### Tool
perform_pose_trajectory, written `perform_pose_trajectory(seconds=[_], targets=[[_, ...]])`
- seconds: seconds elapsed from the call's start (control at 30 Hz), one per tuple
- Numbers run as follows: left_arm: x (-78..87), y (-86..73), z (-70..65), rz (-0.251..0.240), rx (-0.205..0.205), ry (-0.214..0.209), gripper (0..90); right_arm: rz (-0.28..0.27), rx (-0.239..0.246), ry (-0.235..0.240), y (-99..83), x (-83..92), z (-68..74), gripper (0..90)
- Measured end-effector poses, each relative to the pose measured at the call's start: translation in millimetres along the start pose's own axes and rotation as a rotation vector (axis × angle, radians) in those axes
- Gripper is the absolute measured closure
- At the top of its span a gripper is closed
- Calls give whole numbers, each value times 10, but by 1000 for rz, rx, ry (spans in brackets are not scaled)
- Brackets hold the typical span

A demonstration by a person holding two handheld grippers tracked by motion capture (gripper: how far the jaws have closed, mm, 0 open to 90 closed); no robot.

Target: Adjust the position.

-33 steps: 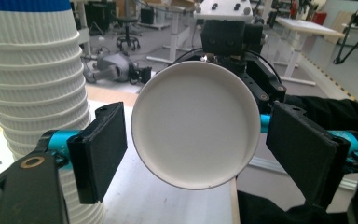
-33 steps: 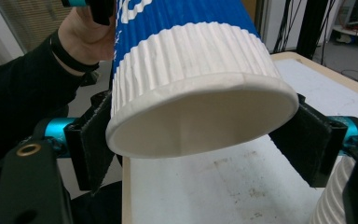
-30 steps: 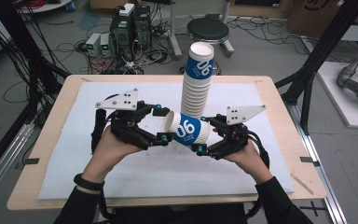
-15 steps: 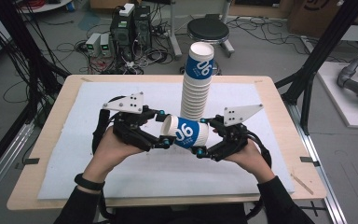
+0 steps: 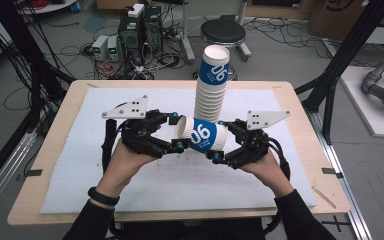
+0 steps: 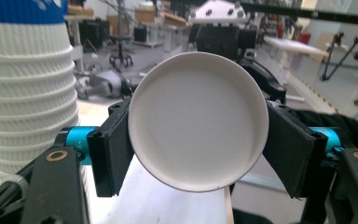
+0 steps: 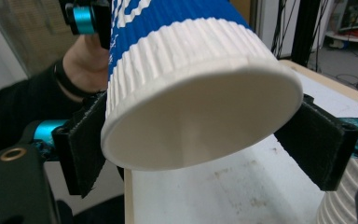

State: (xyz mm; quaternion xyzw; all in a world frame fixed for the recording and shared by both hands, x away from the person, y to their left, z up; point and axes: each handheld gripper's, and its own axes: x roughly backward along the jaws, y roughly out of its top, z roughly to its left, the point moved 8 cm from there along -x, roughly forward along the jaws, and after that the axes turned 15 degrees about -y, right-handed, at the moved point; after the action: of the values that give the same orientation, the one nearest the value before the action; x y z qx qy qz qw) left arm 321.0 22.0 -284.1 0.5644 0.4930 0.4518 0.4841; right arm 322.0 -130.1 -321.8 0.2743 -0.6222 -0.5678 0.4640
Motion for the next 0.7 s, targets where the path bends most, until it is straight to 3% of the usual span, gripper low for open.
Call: perform_pose_trajectory(seconds=[0.3,0.7], targets=[[29,17,21,-62,-8,0,298,-43,-75,-4,42,-6,-23,140],[4,2,24,-55,-11,-1,298,-62,-108,17,65,25,-38,141]])
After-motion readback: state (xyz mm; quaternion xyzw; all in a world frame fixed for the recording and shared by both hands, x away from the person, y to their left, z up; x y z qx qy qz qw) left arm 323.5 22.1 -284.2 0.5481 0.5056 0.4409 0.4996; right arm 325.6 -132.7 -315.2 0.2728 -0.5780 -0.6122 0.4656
